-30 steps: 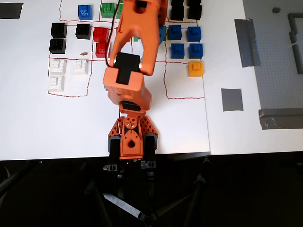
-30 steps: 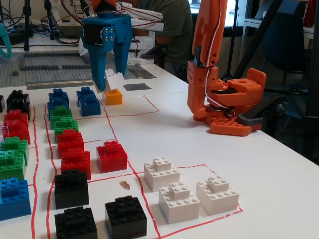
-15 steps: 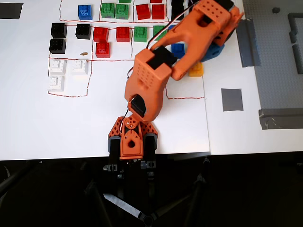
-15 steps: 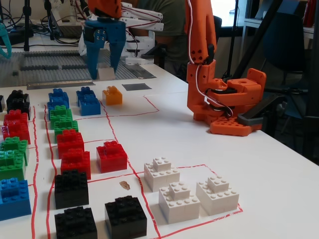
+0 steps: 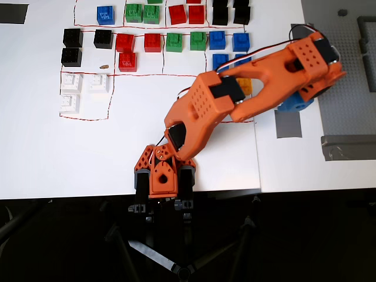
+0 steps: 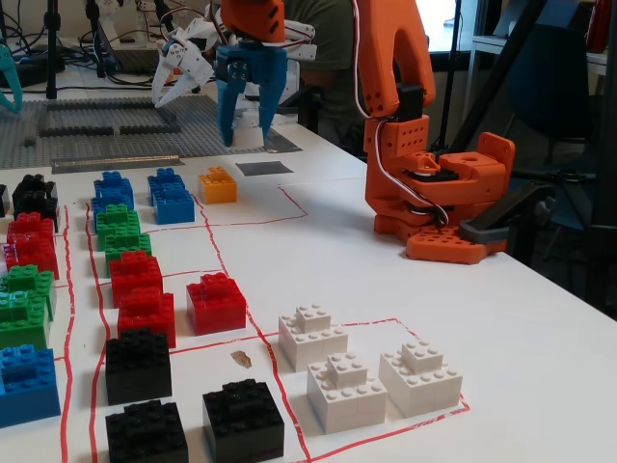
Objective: Grab the block and put it in the grey marker
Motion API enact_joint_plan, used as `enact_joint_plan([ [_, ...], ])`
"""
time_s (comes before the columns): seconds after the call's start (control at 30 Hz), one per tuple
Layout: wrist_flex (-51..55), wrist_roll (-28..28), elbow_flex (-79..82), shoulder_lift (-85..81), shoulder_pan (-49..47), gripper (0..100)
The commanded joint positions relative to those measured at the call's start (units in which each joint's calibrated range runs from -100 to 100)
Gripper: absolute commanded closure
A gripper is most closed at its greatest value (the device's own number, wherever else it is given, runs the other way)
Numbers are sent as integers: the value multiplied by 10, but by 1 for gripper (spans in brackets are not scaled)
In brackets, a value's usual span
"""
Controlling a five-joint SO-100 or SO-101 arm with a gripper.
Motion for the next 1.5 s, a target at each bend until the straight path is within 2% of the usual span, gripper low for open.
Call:
enact_joint_plan([
  [0.0, -26, 14, -68, -19, 34, 100],
  [0.5, -35, 21, -202, 106, 75, 100],
  [0.93, -13, 54, -214, 126, 129, 100],
  [1.47, 6, 13, -166, 90, 64, 100],
])
